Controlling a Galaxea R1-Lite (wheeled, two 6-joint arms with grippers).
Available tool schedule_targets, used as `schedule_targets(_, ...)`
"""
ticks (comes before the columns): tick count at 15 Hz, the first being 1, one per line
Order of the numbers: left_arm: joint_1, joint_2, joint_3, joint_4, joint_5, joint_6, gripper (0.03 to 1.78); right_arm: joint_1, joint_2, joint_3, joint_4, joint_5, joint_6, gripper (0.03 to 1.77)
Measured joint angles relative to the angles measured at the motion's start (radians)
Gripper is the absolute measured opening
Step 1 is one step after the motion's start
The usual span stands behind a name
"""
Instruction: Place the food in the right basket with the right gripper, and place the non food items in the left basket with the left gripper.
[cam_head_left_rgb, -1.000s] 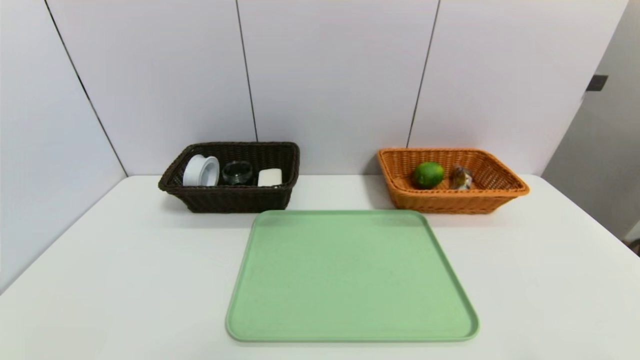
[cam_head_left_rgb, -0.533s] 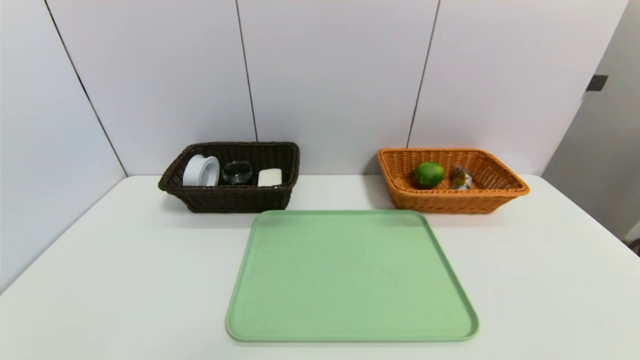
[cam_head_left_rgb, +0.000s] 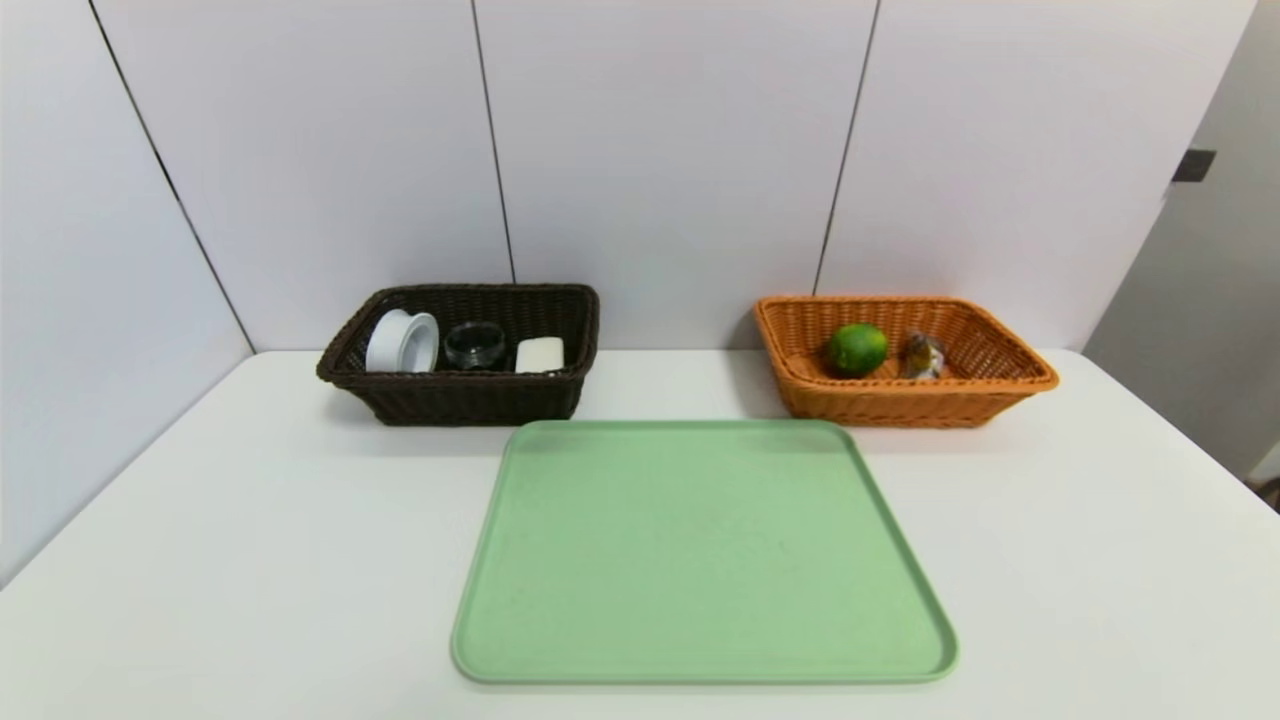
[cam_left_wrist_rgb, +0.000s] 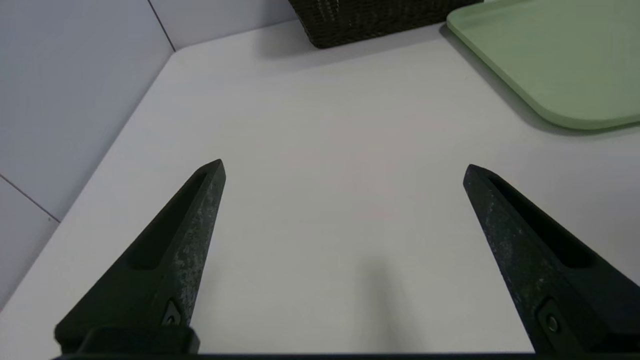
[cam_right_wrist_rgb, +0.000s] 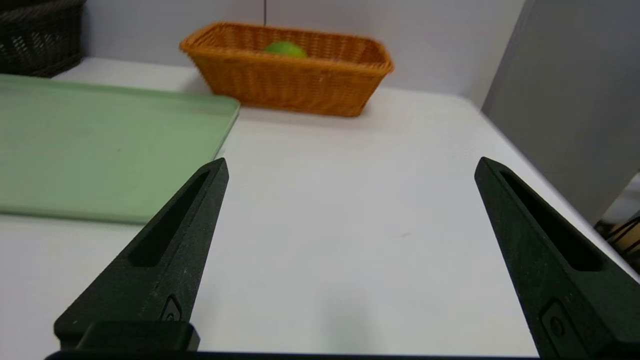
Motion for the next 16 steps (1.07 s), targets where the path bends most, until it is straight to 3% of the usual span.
schedule_targets(2,0.000,0.000,0.000,0.011,-0.004,-0.032,1.69,0.000,-0.002,0.000,0.103,0.012,0.061,1.70)
schedule_targets(4,0.000,0.000,0.000,0.014,0.000,-0.094,1.69,0.000,-0.003,0.000,0.099,0.011,0.091,1.70)
schedule_targets(8,0.000,0.000,0.000,0.010,0.044,-0.175,1.69,0.000,-0.003,0.000,0.099,0.010,0.098,1.70)
schedule_targets(16,0.000,0.000,0.000,0.010,0.049,-0.187,1.69,0.000,-0.003,0.000,0.100,-0.001,0.090,1.70)
